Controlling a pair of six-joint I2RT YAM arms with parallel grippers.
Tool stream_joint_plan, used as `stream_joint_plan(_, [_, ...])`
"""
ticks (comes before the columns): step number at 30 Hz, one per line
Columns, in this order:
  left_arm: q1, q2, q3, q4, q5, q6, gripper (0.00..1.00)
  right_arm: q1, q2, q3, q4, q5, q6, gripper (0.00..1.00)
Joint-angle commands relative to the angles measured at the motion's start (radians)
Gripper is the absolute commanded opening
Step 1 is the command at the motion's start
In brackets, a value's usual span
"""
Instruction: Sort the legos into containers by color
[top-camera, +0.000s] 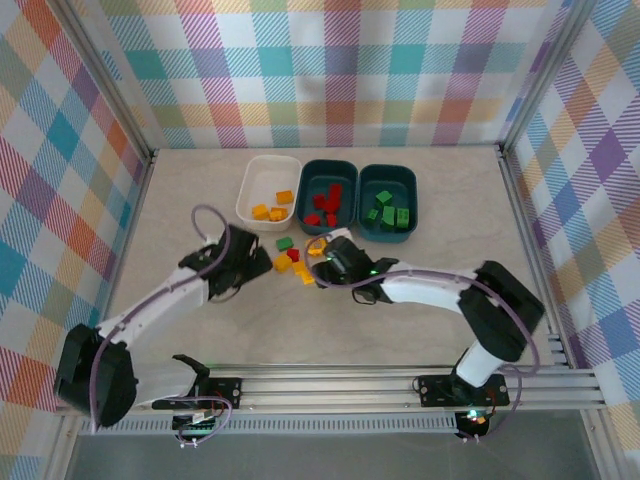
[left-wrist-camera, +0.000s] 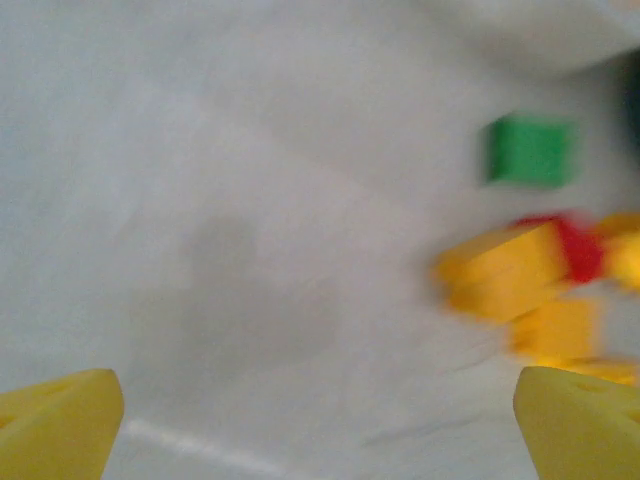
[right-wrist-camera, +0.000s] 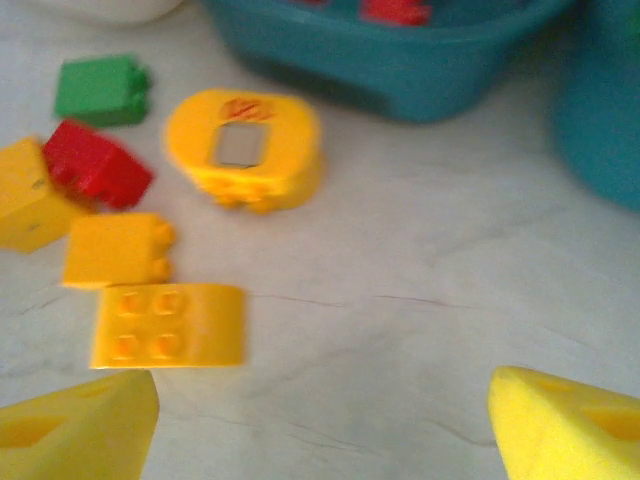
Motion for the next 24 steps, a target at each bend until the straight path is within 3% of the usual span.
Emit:
stream_joint_plan(1, [0.002, -0.139, -0.124, 0.002, -0.009, -0.112, 1.0, 0.04, 0.109, 0.125, -0.096, -0.048, -0.065, 0.89])
stream_joint_plan(9, [0.002, -0.309, -0.221, -0.039, -0.01, -0.134, 1.0, 0.047, 0.328, 0.318, -0.213, -0.013, 0.001, 0.89])
stream_joint_plan(15, [0.003, -0.322, -0.231, -0.028, 0.015, -0.128, 1.0, 0.046, 0.348, 0.297, -0.223, 0.05, 0.025, 0.84])
stream_joint_plan(20, [0.003, -0.301, -0.242, -0.003, 0.023, -0.132, 1.0, 0.048, 0.354, 0.291, -0.211, 0.056, 0.016, 0.68])
stream_joint_plan(24, [0.003, -0.293, -0.224, -0.027, -0.013, -0.119, 1.0, 0.05, 0.3, 0.249, -0.176, 0.072, 0.005, 0.65])
